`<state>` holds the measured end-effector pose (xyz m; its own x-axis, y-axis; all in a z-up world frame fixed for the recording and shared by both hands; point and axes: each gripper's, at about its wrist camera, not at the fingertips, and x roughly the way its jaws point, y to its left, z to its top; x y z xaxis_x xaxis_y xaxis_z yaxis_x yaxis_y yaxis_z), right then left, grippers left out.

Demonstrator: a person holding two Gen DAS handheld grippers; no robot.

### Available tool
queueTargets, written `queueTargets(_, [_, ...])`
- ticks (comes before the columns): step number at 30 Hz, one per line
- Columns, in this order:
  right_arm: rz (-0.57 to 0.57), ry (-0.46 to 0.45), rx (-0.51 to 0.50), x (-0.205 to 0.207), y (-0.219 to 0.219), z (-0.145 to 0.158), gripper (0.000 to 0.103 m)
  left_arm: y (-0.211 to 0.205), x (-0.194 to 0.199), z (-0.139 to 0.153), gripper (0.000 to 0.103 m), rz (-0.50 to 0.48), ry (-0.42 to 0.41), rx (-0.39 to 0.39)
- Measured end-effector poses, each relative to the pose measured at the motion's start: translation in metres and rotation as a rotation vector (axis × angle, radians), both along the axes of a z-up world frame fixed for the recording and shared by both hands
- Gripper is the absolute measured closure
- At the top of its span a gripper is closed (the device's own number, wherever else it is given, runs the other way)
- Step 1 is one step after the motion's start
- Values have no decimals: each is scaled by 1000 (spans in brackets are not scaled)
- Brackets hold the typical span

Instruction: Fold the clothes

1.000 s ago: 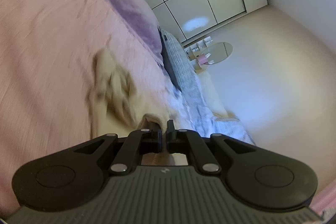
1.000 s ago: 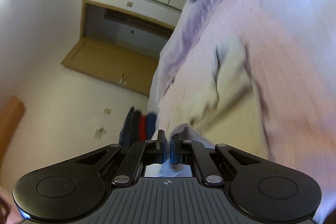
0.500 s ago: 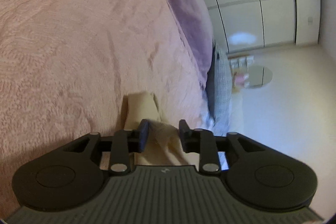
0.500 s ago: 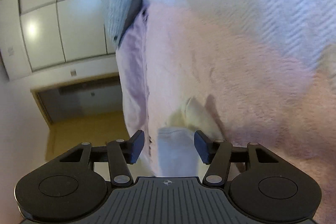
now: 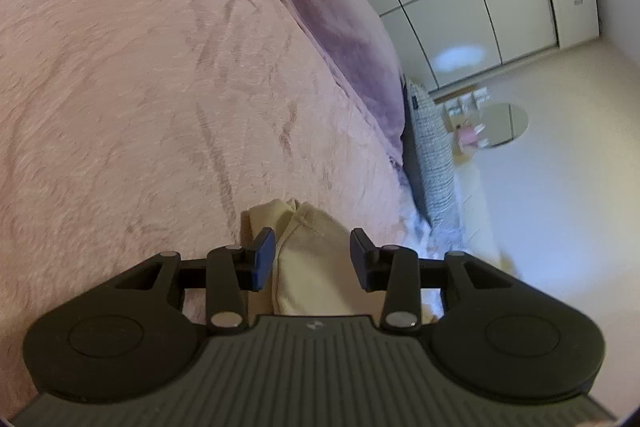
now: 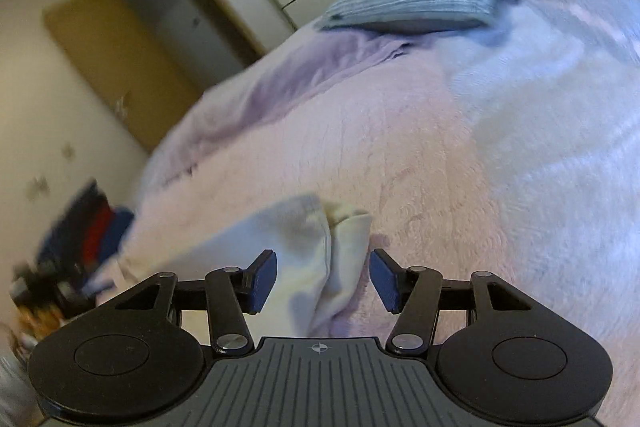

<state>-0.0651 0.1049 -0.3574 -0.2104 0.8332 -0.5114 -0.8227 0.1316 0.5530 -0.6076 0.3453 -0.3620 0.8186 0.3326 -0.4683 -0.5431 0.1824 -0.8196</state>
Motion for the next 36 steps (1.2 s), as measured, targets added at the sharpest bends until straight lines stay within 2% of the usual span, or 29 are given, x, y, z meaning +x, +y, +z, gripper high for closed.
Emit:
queueTargets(3, [6,8,15,2,9,-5,47,1,15,7,68,-43,68,57])
queueTargets(7, [27,5,27,7,14,-6,47,-1,30,9,66,-90,202,158])
queueTargets(11, [79,-24,36,1,21,-1,47,1,39,2,66,-109,243,181])
queueTargets(13, [92,-44,37,-4,28,-3,47,3,45,-1,70,-124,267,201])
queueTargets(14, [96,-48,37,-6,31,-4,48,3,46,0,77,-126,264,208])
queueTargets(15, [95,-45,33,-6,33,-5,79,2,46,1,96,-128,260,214])
queueTargets(16, [94,-42,30,-6,36,-6,100,2,47,2,97,-129,256,221])
queueTargets(21, [72,-29,113,-4,18,10,101,0,49,7,99,-137,235,253])
queueTargets(24, [50,12,142,3,13,20,101,-2,50,10,99,-142,222,273])
queueTargets(27, [20,-17,115,6,20,24,101,-3,51,14,99,-146,210,293])
queueTargets(31, [6,-16,33,7,32,12,101,-4,55,11,98,-152,257,309])
queueTargets(34, [8,-11,-38,5,41,-6,101,-2,58,4,93,-166,292,294])
queueTargets(36, [12,-1,-38,3,43,-11,101,0,55,6,86,-164,268,282])
